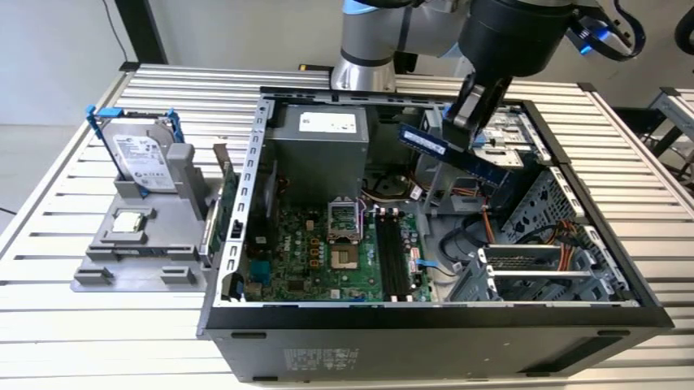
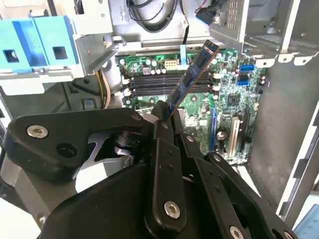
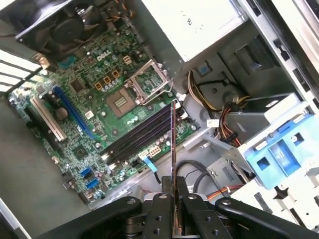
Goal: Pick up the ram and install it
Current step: 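Insert the ram into the slot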
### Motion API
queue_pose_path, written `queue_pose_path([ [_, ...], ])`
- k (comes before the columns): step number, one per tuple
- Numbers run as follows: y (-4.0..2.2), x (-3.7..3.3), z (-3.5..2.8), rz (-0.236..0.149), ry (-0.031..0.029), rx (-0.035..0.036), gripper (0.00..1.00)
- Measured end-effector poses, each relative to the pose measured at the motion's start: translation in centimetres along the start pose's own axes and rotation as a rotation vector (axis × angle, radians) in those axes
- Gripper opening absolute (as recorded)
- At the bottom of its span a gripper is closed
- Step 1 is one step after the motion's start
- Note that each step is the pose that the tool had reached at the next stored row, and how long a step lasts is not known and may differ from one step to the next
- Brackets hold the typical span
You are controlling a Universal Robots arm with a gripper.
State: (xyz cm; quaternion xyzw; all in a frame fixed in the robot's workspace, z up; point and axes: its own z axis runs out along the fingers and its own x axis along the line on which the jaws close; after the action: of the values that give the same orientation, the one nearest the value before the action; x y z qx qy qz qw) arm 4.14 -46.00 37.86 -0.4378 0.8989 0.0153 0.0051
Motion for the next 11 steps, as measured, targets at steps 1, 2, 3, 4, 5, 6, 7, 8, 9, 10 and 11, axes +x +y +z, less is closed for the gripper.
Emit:
queue_pose_path([
  [1, 0.0, 0.0, 0.0, 0.018, -0.0005, 0.0004, 0.0],
  [2, 0.0, 0.0, 0.0, 0.035, -0.0009, 0.0008, 0.0],
  [3, 0.0, 0.0, 0.0, 0.053, -0.0013, 0.0012, 0.0],
  [4, 0.0, 0.0, 0.0, 0.071, -0.0017, 0.0016, 0.0],
  [5, 0.0, 0.0, 0.01, 0.089, -0.0022, 0.002, 0.0],
  [6, 0.0, 0.0, 0.0, 0.106, -0.0025, 0.0024, 0.0],
  [7, 0.0, 0.0, 0.0, 0.125, -0.003, 0.0028, 0.0],
  [8, 0.0, 0.0, 0.01, 0.142, -0.0034, 0.0032, 0.0],
  [9, 0.0, 0.0, 0.01, 0.16, -0.0038, 0.0036, 0.0],
  [10, 0.0, 0.0, 0.01, 0.177, -0.0042, 0.004, 0.0],
  [11, 0.0, 0.0, 0.01, 0.195, -0.0046, 0.0044, 0.0],
])
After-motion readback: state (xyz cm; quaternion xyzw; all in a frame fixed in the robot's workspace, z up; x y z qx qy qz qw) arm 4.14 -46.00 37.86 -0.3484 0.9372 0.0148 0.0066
